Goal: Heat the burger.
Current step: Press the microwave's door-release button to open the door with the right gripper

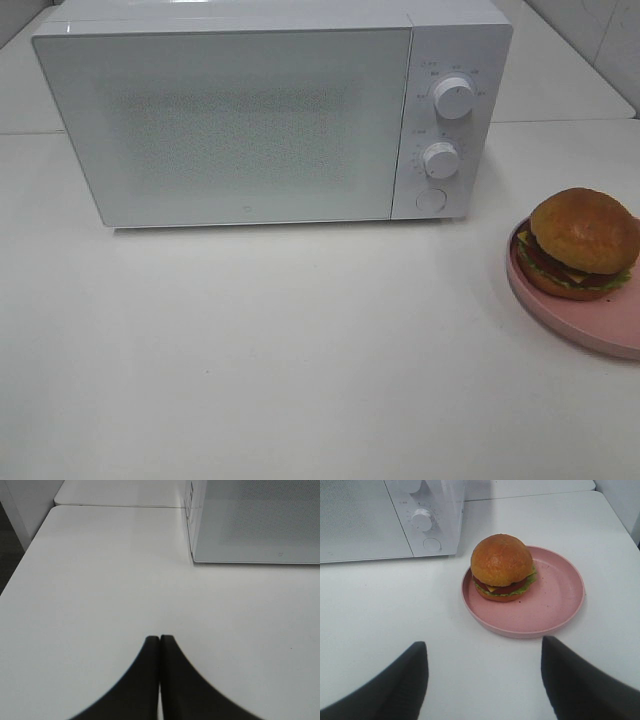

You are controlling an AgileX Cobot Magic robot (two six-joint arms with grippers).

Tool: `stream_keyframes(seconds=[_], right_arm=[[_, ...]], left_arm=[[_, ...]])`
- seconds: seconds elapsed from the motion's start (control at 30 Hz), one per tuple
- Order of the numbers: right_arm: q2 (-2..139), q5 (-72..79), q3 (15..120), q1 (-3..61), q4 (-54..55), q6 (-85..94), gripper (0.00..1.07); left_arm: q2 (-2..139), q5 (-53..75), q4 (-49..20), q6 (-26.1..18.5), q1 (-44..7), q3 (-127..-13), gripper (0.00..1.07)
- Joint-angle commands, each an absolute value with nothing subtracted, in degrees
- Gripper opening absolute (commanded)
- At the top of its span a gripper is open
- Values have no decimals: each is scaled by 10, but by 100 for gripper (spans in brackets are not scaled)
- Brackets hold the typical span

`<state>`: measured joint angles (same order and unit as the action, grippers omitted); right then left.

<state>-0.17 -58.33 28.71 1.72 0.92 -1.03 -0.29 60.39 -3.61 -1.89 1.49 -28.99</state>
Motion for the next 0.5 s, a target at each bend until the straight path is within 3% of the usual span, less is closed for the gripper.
stream_keyframes(seconds=[0.03,0.5], right_arm=[[-16,-575,286,14,9,-5,61],[-16,-575,286,14,9,-5,61]], left_arm=[[-18,596,-39,-19,15,-289,0],[-18,596,-39,-19,15,-289,0]])
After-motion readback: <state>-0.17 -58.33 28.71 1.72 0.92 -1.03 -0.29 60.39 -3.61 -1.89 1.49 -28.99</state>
